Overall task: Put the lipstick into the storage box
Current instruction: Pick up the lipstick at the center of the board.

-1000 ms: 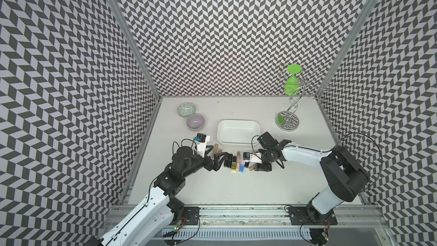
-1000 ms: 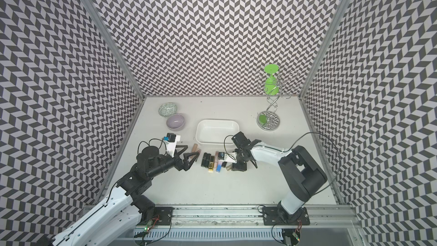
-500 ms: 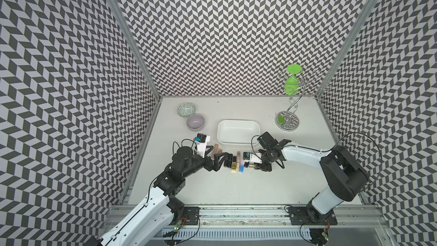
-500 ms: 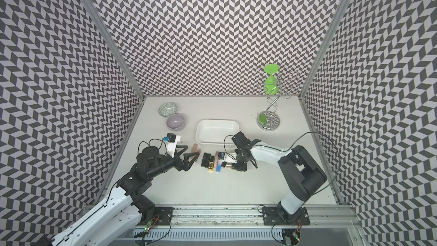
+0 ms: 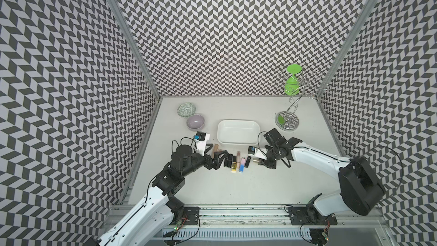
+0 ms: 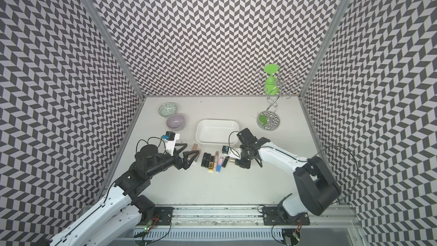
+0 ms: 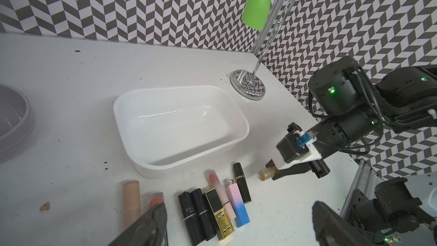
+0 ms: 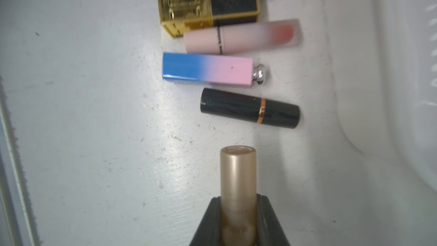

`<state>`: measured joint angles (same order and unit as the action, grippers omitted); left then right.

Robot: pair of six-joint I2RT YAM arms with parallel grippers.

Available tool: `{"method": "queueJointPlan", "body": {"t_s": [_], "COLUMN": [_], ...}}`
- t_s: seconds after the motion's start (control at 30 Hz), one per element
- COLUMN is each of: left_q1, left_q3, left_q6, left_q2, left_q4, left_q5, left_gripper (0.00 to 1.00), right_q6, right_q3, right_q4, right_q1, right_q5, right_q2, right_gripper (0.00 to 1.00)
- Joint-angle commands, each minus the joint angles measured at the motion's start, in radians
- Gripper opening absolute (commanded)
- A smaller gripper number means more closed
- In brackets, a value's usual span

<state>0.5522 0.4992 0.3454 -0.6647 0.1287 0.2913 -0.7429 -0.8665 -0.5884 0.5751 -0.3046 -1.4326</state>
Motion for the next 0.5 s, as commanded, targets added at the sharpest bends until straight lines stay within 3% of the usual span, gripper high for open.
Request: {"method": "queueJointPlan", "body": {"t_s": [0.0, 0.17, 0.47], "left_q1": [0.005, -0.005, -0.027], "left_q3": [0.057, 0.127, 0.33], "left_q6": [-0.002, 0.024, 0.078], "left_q2": [-0.005, -0.044, -0.179], "left_q4": [0.012, 0.003, -0.036], "left_q5": [0.007, 0.062, 0.292], "left_gripper": [0.99, 0.99, 0.99], "right_q6": [0.158, 0.417, 0.849], "right_q3": [-0.032, -0.007, 0.062], "right_q4": [0.111, 0.324, 0.711], "right_q1": [-0.007, -0.017, -0.057], "right_q5": [-0.115, -0.246, -0.402], "right_q2": [0.114, 0.262, 0.466], "right_gripper": [0.17, 0.16, 0.15]}}
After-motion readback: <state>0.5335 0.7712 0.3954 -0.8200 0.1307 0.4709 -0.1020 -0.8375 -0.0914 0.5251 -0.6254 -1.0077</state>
